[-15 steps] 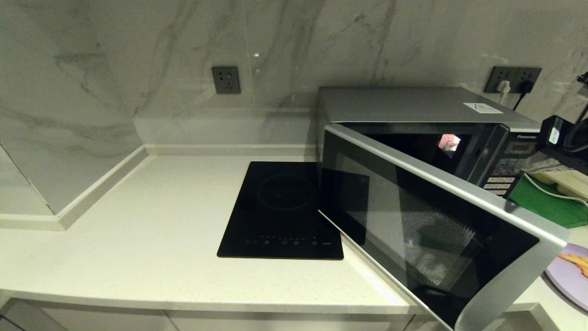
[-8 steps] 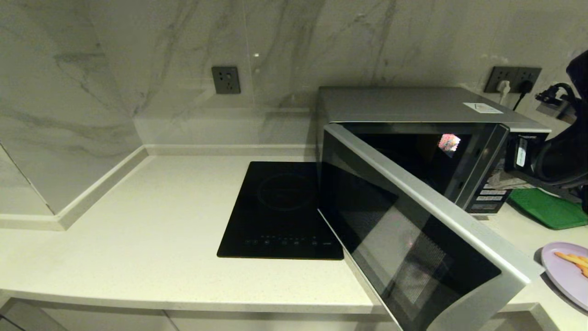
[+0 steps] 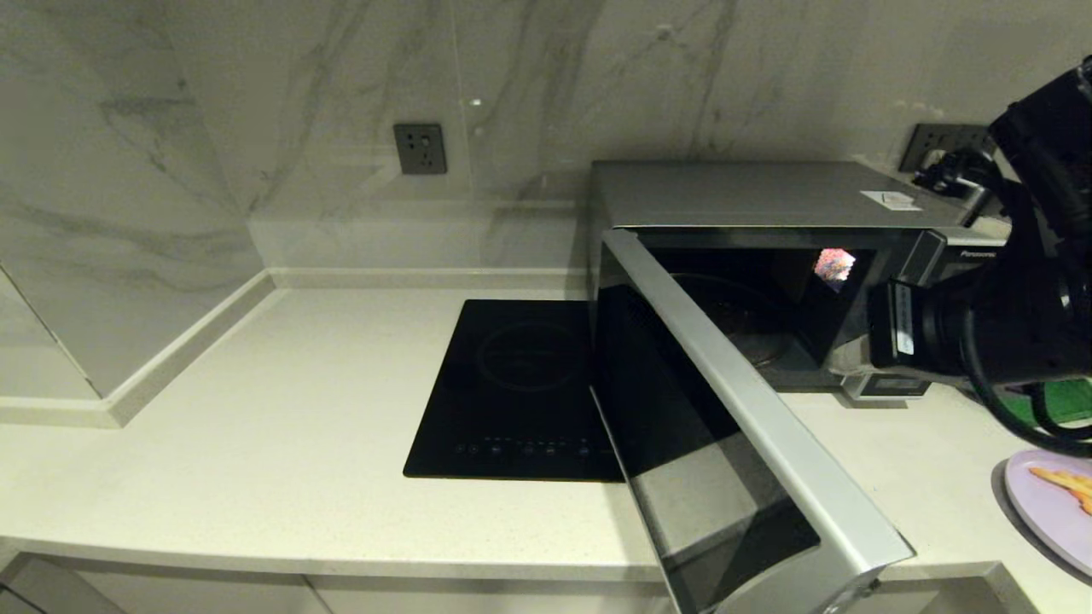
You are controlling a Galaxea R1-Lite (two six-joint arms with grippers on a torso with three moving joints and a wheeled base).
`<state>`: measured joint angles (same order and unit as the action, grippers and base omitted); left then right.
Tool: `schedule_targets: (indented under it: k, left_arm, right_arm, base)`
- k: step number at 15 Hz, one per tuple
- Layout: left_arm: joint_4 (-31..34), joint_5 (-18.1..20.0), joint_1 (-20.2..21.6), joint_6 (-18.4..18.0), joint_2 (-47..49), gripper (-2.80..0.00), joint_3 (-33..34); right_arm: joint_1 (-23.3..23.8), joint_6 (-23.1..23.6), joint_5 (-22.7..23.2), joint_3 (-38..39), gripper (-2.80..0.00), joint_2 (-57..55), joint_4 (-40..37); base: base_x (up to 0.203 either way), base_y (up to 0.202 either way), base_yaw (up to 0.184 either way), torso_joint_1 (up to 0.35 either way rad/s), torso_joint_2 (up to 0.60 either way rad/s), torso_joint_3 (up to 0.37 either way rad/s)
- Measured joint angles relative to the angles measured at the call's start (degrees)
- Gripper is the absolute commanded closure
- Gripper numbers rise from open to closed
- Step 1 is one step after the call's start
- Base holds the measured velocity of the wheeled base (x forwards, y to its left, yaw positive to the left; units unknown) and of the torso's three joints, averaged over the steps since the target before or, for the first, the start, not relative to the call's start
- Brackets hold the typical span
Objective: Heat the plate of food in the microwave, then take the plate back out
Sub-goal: Open the microwave oven
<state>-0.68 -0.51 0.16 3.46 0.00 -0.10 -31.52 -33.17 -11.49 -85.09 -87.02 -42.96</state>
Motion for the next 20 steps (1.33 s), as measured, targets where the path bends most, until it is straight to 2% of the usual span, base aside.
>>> schedule_targets:
  k: [1,3,7,12,14,15,18,20]
  left_arm:
    - [-0.02,0.02,0.0,0.0,0.0,0.0,0.0]
    - [0.0,0.0,0.0,0.02,0.0,0.0,0.0]
    - [0.0,0.02,0.0,0.01,0.0,0.0,0.0]
    - [0.02,0.0,0.0,0.01,0.0,0.0,0.0]
    - [0.02,-0.01,0.0,0.01,0.0,0.0,0.0]
    - [0.02,0.0,0.0,0.0,0.0,0.0,0.0]
    - [0.02,-0.01,0.0,0.02,0.0,0.0,0.0]
    - [0.0,-0.01,0.0,0.01,0.0,0.0,0.0]
  right_arm:
    - [-1.91,-0.23,-2.04,-0.15,0.0,0.07,-0.01]
    - [-2.68,-0.79,-5.12,0.05,0.0,-0.02,0.02]
    - [1.01,-5.37,-11.48,1.13,0.0,-1.45,0.0]
    - [6.87,-12.77,-12.46,2.92,0.0,-3.05,-0.11]
    - [11.96,-15.31,-12.27,3.54,0.0,-3.16,-0.11]
    - [15.92,-16.46,-11.82,4.01,0.0,-3.25,-0.1]
    - [30.9,-17.73,-8.0,6.03,0.0,-3.56,-0.01]
    - [42.03,-16.47,-4.95,7.79,0.0,-3.91,0.87]
  base:
    - [0.0,0.0,0.0,0.0,0.0,0.0]
    - [0.0,0.0,0.0,0.0,0.0,0.0]
    - [0.0,0.0,0.0,0.0,0.0,0.0]
    - [0.0,0.0,0.0,0.0,0.0,0.0]
    - [0.0,0.0,0.0,0.0,0.0,0.0]
    - [0.0,0.0,0.0,0.0,0.0,0.0]
    - [0.0,0.0,0.0,0.0,0.0,0.0]
    - [0.0,0.0,0.0,0.0,0.0,0.0]
